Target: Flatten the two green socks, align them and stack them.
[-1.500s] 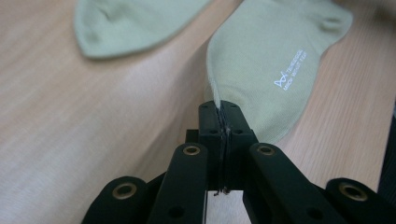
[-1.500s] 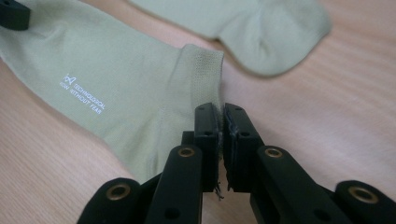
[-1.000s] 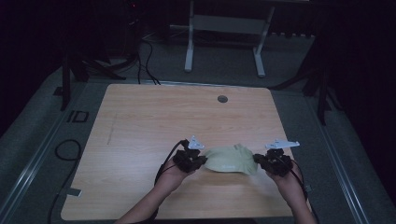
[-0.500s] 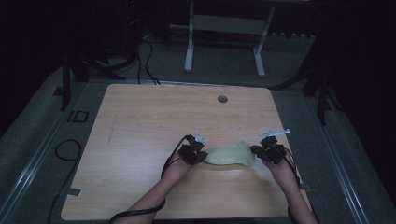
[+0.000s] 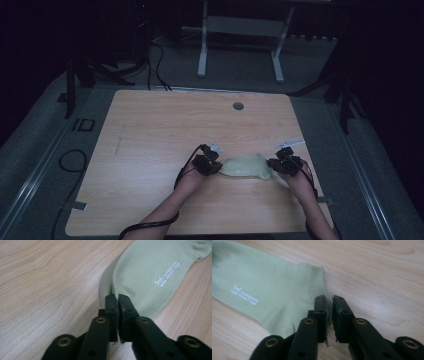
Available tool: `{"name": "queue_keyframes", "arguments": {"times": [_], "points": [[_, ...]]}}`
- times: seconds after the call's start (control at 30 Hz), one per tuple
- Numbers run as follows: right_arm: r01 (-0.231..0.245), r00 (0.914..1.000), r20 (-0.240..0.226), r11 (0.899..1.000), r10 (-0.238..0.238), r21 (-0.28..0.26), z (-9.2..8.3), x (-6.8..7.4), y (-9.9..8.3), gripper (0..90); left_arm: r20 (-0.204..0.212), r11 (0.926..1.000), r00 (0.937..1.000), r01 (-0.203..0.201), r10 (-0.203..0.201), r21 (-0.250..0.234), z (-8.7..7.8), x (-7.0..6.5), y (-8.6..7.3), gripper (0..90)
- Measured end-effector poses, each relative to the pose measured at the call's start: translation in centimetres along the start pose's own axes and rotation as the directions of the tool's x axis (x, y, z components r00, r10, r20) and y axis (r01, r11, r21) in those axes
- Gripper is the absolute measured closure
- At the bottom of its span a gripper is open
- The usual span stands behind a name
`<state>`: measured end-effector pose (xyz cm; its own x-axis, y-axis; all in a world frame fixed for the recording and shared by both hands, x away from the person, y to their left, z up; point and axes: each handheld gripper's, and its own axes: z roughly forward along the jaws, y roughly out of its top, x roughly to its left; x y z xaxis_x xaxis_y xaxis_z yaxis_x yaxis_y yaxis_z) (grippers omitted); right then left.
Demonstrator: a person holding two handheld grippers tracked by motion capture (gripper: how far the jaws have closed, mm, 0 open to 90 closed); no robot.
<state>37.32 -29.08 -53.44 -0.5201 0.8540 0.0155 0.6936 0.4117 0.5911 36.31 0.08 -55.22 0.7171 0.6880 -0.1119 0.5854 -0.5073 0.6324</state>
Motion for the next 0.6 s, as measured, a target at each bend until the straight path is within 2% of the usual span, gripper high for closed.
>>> {"name": "queue_keyframes", "arguments": {"times": [0.13, 0.3, 0.47, 0.6], "points": [[-0.003, 1.0000, 0.000, 1.000, 0.003, 0.000, 0.0, -0.3, -0.3, 62.2, 0.003, 0.9996, 0.9999, -0.015, 0.015, -0.026, -0.4, -0.3, 0.1, 61.4], [-0.012, 0.9999, -0.001, 1.000, 0.012, -0.021, -0.9, -0.5, -0.5, 55.1, -0.004, 0.9965, 1.0000, 0.001, -0.001, -0.084, -1.4, 0.0, 0.0, 55.3], [-0.010, 0.9996, -0.029, 0.998, 0.008, -0.069, -2.1, 0.0, -0.7, 46.5, -0.025, 0.9948, 0.9996, 0.006, -0.009, -0.102, -1.9, 0.3, -0.6, 45.6], [0.014, 0.9983, -0.054, 0.994, -0.019, -0.104, -2.8, 0.6, -0.9, 39.3, -0.046, 0.9949, 0.9989, 0.007, -0.012, -0.101, -2.0, 0.4, -1.0, 39.8]]}}
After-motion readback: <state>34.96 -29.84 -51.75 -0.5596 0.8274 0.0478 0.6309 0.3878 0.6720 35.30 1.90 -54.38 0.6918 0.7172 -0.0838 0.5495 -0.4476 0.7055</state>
